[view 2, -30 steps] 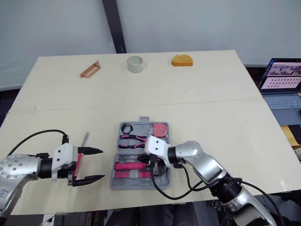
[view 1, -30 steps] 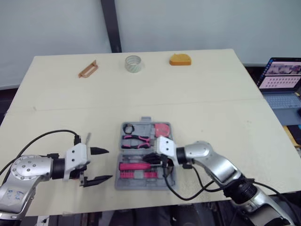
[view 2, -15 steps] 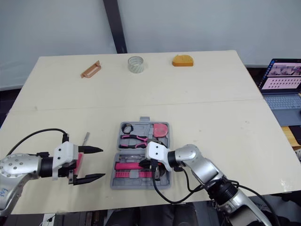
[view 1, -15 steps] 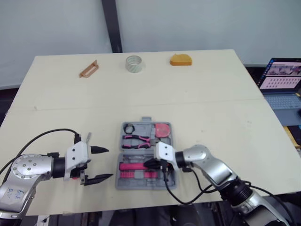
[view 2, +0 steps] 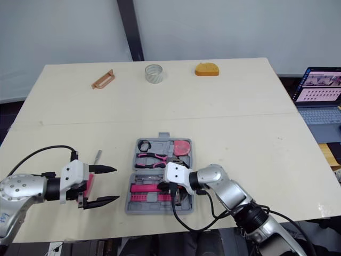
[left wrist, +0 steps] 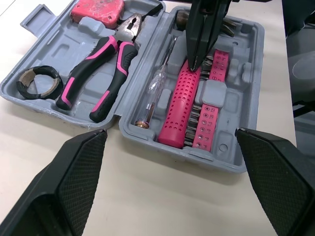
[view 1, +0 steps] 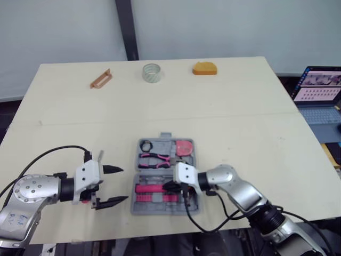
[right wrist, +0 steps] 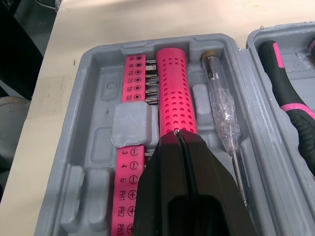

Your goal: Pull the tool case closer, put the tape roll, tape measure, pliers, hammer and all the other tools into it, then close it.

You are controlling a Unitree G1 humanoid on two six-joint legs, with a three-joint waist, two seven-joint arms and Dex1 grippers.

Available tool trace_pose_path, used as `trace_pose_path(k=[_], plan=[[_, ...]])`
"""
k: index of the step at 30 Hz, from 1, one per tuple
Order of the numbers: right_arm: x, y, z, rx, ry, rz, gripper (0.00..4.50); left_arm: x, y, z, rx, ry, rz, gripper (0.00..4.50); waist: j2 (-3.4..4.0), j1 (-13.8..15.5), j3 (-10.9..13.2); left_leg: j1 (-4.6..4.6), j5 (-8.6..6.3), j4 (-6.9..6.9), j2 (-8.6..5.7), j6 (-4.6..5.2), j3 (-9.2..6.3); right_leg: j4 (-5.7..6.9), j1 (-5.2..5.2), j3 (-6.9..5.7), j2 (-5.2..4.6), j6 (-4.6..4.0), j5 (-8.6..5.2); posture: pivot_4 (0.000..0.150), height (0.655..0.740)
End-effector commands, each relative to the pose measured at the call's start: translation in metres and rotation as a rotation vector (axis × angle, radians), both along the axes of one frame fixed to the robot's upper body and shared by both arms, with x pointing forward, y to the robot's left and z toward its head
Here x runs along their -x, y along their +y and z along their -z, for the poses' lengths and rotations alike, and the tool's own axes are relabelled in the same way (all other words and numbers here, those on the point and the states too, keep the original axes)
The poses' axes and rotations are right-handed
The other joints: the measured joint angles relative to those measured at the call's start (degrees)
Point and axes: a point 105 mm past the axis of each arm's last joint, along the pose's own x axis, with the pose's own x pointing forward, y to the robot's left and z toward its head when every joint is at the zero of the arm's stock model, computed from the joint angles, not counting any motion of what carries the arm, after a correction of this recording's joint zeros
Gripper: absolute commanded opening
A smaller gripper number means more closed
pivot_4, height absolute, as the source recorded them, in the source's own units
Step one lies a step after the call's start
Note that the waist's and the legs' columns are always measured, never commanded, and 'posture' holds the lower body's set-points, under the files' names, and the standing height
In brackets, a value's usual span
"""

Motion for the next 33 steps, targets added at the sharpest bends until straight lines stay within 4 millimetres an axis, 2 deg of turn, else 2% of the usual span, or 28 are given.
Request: trace_pose_path(k=[1, 5, 9, 12, 18, 21, 22, 25, 28, 31, 33], plan=[[0.008, -0.016, 0.042, 0.138, 0.109, 0.048, 0.04, 0.001, -0.006, -0.009, 0.014, -0.033, 0.027, 4.50, 0.00, 0.0, 0.0, 0.07, 0.00, -0.01, 0.00, 0.00, 0.00, -0.01, 0.08, 0.00, 0.00, 0.00, 0.00, 0.150, 0.7400], [0.010, -0.023, 0.058, 0.207, 0.136, 0.075, 0.04, 0.001, -0.007, -0.011, 0.021, -0.026, 0.030, 4.50, 0.00, 0.0, -0.2, 0.17, 0.00, -0.02, 0.03, 0.00, -0.02, -0.03, 0.20, -0.02, 0.01, -0.01, -0.01, 0.150, 0.7400], [0.010, -0.026, 0.065, 0.240, 0.164, 0.095, 0.04, 0.001, -0.008, -0.012, 0.027, -0.017, 0.032, 4.50, 0.06, 0.0, -0.6, 0.30, -0.01, -0.07, 0.07, -0.02, -0.03, -0.05, 0.32, -0.02, 0.05, -0.03, -0.02, 0.150, 0.7400], [0.010, -0.029, 0.069, 0.265, 0.174, 0.105, 0.04, 0.002, -0.009, -0.012, 0.031, -0.011, 0.033, 4.50, 0.10, 0.1, -0.7, 0.80, -0.07, -0.22, 0.14, -0.11, -0.01, -0.11, 0.77, -0.02, 0.11, -0.08, -0.04, 0.150, 0.7400], [0.015, -0.031, 0.076, 0.291, 0.180, 0.093, 0.04, 0.003, -0.009, -0.012, 0.034, 0.000, 0.033, 4.50, 0.14, 0.1, -1.2, 0.97, -0.16, -0.24, 0.32, -0.23, 0.05, -0.09, 0.83, -0.02, 0.27, -0.19, -0.10, 0.150, 0.7400], [0.013, -0.017, 0.054, 0.148, 0.183, 0.083, 0.04, 0.002, -0.008, -0.012, 0.037, -0.004, 0.018, 4.50, 0.12, 0.1, -1.2, 0.99, -0.16, -0.25, 0.33, -0.24, 0.07, -0.09, 0.83, -0.02, 0.27, -0.20, -0.11, 0.150, 0.7400], [0.011, -0.013, 0.042, 0.088, 0.181, 0.083, 0.04, 0.001, -0.007, -0.013, 0.040, -0.003, 0.006, 4.50, 0.13, 0.2, -1.2, 0.98, -0.17, -0.25, 0.33, -0.24, 0.07, -0.10, 0.83, -0.02, 0.27, -0.21, -0.11, 0.150, 0.7400], [-0.004, -0.002, -0.016, -0.130, 0.147, 0.094, 0.04, -0.004, 0.001, -0.016, 0.052, -0.011, -0.051, 4.50, 0.19, 0.1, -1.1, 0.92, -0.18, -0.24, 0.34, -0.24, 0.08, -0.11, 0.79, -0.02, 0.28, -0.21, -0.11, 0.150, 0.7400], [-0.019, -0.010, -0.073, -0.256, 0.077, 0.132, 0.04, -0.009, 0.011, -0.027, 0.090, -0.032, -0.130, 4.50, 0.36, 0.1, -0.7, 0.69, -0.18, -0.15, 0.37, -0.24, 0.08, -0.13, 0.63, -0.02, 0.31, -0.21, -0.11, 0.150, 0.7400], [-0.028, -0.038, -0.109, -0.307, 0.055, 0.198, 0.87, -0.011, 0.029, -0.038, 0.117, -0.054, -0.234, 4.50, 0.55, 0.1, -0.6, 0.63, -0.18, -0.14, 0.37, -0.24, 0.07, -0.12, 0.56, -0.02, 0.31, -0.21, -0.11, 0.150, 0.7400], [-0.033, -0.064, -0.125, -0.315, 0.033, 0.271, 1.87, -0.009, 0.044, -0.041, 0.119, -0.061, -0.310, 4.50, 0.52, 0.4, -0.6, 0.62, -0.20, -0.23, 0.38, -0.25, 0.04, -0.14, 0.54, -0.06, 0.31, -0.21, -0.11, 0.150, 0.7400]])
